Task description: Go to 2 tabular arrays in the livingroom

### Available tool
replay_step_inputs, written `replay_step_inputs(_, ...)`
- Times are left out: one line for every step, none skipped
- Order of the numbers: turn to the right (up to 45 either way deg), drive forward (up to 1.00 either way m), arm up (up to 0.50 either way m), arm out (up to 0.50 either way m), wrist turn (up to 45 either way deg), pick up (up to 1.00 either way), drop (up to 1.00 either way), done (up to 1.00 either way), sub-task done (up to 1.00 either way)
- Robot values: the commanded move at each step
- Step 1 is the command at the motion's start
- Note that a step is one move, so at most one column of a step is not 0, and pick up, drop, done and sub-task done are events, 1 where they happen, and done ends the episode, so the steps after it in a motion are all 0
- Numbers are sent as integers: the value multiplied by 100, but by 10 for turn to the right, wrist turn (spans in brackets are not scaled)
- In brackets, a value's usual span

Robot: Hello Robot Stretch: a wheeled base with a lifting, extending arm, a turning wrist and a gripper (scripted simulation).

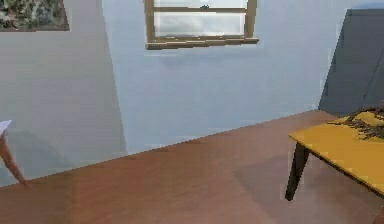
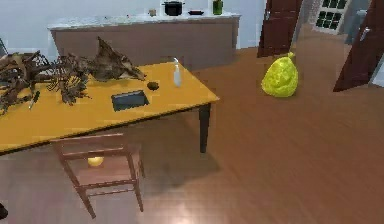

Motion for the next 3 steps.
replay_step_inputs(-330,0,0,0,0,0,0,0,0)
replay_step_inputs(0,100,0,0,0,0,0,0,0)
replay_step_inputs(-30,0,0,0,0,0,0,0,0)
